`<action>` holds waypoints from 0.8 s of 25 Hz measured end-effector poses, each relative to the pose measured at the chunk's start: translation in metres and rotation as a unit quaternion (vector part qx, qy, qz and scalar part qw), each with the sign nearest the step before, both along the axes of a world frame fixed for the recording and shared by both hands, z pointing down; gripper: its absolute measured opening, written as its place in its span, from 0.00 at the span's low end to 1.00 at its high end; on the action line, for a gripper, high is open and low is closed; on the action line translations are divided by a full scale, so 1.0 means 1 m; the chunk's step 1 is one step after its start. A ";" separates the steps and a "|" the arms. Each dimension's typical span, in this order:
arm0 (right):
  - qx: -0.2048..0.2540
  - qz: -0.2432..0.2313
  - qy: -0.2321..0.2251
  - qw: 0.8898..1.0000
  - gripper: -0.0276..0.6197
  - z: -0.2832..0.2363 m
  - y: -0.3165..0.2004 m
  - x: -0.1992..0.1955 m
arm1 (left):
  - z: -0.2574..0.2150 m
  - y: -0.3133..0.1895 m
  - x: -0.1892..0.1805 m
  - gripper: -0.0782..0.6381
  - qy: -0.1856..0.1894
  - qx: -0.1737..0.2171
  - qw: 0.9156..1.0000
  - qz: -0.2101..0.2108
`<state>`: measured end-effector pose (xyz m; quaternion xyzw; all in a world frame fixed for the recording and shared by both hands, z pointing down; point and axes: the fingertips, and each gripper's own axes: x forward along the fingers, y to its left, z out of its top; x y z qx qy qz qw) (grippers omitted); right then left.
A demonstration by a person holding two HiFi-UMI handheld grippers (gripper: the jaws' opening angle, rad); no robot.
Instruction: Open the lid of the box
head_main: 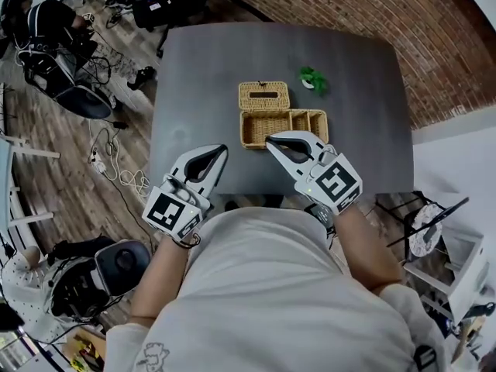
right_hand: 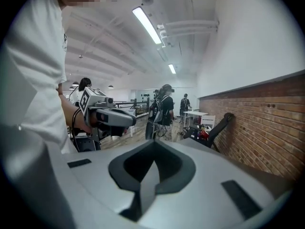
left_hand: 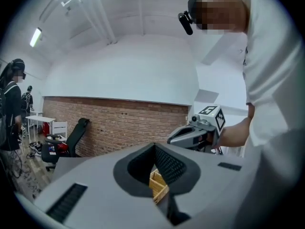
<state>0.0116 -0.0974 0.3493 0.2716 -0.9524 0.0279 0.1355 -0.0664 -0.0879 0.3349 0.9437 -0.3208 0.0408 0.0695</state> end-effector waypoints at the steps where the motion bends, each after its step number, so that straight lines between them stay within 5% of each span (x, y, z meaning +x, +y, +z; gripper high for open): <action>1: 0.003 0.006 0.002 1.000 0.05 -0.001 0.004 -0.004 | -0.001 0.005 -0.006 0.12 0.001 0.002 1.000 0.002; 11: 0.003 0.024 0.014 1.000 0.05 0.006 0.059 -0.050 | -0.001 0.048 -0.064 0.12 0.020 0.000 1.000 0.015; 20: 0.019 0.040 0.006 0.999 0.05 -0.005 0.082 -0.052 | 0.001 0.071 -0.073 0.12 0.018 0.002 1.000 0.020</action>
